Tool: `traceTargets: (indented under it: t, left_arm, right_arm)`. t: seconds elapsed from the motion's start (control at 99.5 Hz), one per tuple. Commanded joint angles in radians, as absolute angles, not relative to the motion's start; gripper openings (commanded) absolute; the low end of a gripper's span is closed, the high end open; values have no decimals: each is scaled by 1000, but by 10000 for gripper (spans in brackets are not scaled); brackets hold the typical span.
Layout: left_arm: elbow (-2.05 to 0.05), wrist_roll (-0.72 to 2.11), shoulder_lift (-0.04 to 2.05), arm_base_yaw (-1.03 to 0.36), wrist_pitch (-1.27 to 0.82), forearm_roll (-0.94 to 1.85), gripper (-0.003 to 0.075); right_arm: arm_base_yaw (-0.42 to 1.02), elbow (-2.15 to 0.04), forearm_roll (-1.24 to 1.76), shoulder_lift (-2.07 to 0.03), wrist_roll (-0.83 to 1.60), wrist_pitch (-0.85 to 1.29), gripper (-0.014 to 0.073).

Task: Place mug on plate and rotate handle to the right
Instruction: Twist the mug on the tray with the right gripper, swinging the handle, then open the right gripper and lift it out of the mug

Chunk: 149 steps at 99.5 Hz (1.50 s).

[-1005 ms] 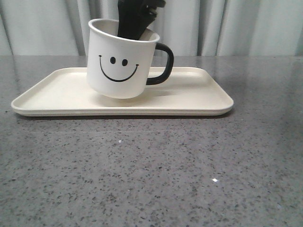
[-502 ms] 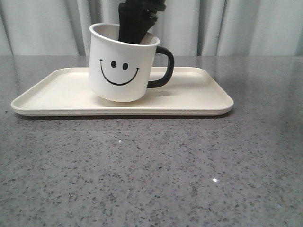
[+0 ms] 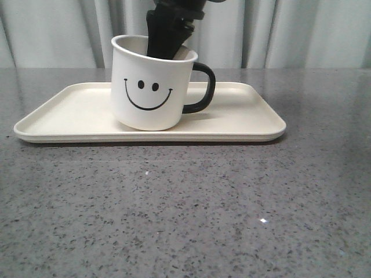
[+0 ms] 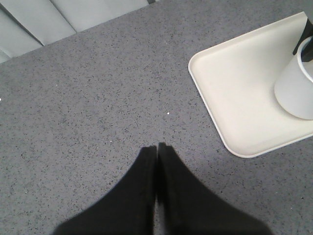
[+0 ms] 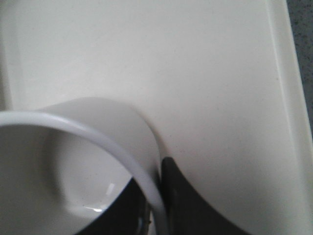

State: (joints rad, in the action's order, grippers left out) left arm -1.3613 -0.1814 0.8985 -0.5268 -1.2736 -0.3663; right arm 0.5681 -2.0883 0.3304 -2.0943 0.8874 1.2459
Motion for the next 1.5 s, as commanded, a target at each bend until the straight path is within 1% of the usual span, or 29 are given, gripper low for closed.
traceTargets:
  t: [0.0, 0.131, 0.251, 0.311, 1.085, 1.487]
  left_arm:
    - [-1382, -193, 894, -526, -1261, -379, -20]
    - [-1382, -193, 894, -526, -1261, -379, -20]
    - [-1382, -193, 894, -526, -1261, -379, -20]
    - [-1382, -193, 894, -526, -1261, -379, -20]
    - [-1382, -193, 894, -526, -1261, -379, -20]
    - [-1382, -193, 894, -526, -1261, -379, -20]
  right_arm:
    - [566, -2107, 346, -2033, 890, 1335, 70]
    - [566, -2107, 346, -2033, 890, 1335, 80]
    - [566, -2107, 346, -2033, 890, 1335, 154]
    - [566, -2107, 346, -2033, 889, 1335, 176]
    - [566, -2109, 346, -2023, 886, 1328, 176]
    - [566, -2240, 366, -2019, 863, 1335, 176]
